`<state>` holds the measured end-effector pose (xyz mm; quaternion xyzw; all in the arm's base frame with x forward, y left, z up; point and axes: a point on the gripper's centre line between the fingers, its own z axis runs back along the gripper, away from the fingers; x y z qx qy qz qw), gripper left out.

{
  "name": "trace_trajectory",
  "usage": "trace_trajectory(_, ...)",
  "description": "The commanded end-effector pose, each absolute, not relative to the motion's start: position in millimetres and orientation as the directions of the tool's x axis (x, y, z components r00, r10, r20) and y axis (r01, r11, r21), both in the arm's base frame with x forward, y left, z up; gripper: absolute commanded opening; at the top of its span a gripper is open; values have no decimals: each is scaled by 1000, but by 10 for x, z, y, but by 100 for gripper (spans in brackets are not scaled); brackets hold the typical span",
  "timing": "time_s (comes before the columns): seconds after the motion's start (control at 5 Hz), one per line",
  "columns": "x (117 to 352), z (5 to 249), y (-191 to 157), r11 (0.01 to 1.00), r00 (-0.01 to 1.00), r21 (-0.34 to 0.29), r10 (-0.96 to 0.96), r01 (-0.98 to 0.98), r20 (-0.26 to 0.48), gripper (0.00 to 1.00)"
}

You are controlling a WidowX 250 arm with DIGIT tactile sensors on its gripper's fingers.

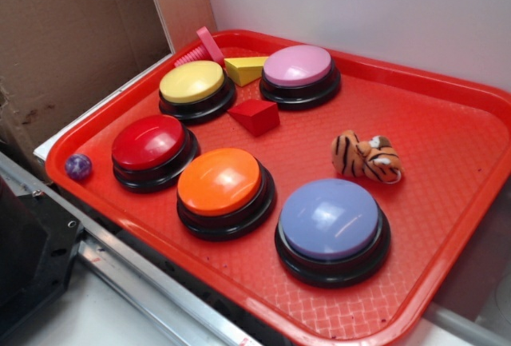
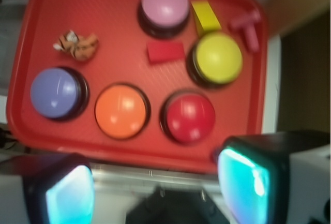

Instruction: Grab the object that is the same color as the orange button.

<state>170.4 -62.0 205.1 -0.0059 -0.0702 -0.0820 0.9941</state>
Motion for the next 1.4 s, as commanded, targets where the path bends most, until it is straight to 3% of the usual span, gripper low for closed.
trace_trajectory(0.0, 2298, 1451, -1309, 921, 896, -10, -376, 389, 235, 100)
trace_trajectory(0.4, 2762, 800, -1700, 853, 830, -60, -486, 519, 273, 100)
trace_trajectory(0.8, 3045, 476, -1707, 868, 853, -67, -465, 492, 237, 100)
trace_trajectory(1.0, 3088, 375, -1661, 848, 845, -74, -509, 525, 165, 100)
trace_trajectory(1.2, 3109, 301, -1633, 854, 849, -73, -497, 515, 178, 100)
